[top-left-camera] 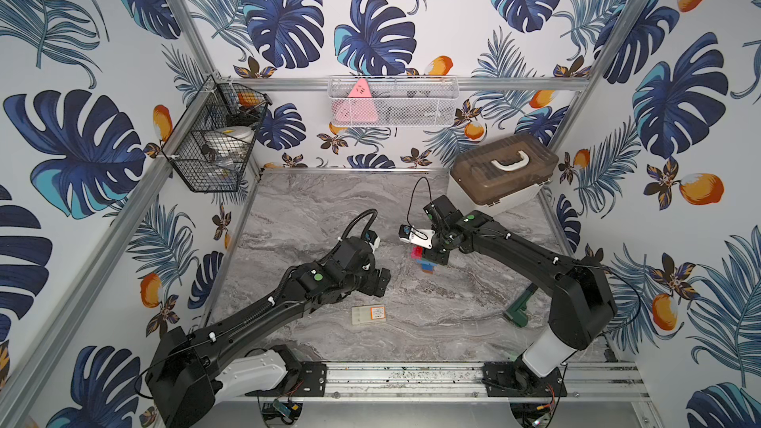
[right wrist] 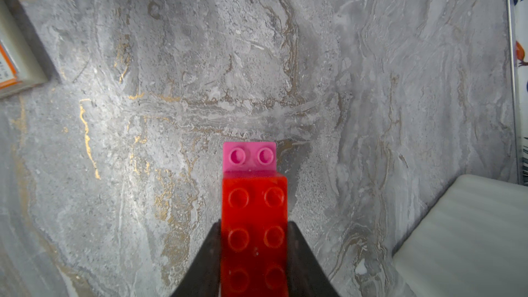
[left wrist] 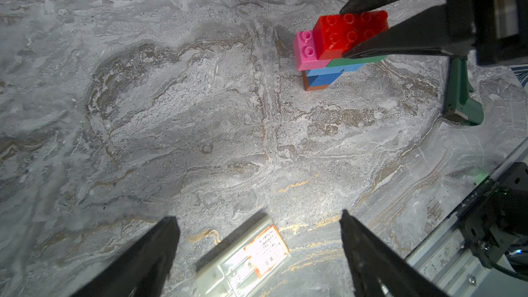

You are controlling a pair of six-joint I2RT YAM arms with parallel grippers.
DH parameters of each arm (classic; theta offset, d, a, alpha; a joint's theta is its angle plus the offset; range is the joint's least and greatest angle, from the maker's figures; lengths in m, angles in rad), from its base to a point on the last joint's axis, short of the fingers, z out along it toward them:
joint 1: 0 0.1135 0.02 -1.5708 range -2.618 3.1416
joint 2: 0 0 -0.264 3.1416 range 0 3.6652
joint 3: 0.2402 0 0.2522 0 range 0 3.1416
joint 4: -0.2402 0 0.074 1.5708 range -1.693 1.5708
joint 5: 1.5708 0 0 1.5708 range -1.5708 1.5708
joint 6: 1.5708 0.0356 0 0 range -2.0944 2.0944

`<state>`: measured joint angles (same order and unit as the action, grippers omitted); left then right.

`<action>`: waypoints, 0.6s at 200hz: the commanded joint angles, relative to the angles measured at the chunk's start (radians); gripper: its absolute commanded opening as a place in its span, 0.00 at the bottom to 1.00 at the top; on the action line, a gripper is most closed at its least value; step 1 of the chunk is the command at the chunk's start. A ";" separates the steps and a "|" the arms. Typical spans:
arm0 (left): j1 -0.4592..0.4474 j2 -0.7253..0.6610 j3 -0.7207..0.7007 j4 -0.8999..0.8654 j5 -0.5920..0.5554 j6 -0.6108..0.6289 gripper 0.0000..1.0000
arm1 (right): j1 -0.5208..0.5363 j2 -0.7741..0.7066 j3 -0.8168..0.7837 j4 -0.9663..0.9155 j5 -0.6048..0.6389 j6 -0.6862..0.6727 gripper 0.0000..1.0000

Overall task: Assemble a spoon with lego
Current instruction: Assemble the lego brick with the lego brick.

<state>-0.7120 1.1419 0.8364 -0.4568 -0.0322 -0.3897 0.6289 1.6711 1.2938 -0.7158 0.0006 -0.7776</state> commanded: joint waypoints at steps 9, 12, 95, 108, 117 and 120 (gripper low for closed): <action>0.000 0.008 0.005 0.005 0.000 0.013 0.94 | -0.001 -0.012 -0.028 -0.177 0.057 0.007 0.18; -0.001 0.008 0.006 0.003 0.001 0.013 0.94 | -0.001 -0.014 -0.028 -0.177 0.058 0.006 0.18; 0.000 0.023 0.027 -0.020 -0.008 0.020 0.94 | -0.005 0.004 -0.003 -0.155 0.044 0.026 0.32; 0.000 0.022 0.030 -0.026 -0.011 0.022 0.94 | -0.006 0.014 0.015 -0.161 0.042 0.029 0.33; 0.000 0.019 0.030 -0.030 -0.015 0.023 0.94 | -0.006 0.022 0.029 -0.163 0.040 0.032 0.34; 0.000 0.018 0.030 -0.030 -0.016 0.025 0.94 | -0.006 0.025 0.032 -0.164 0.038 0.030 0.35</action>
<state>-0.7120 1.1637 0.8574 -0.4763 -0.0299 -0.3862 0.6231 1.6672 1.3125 -0.7738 0.0319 -0.7525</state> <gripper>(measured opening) 0.937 0.342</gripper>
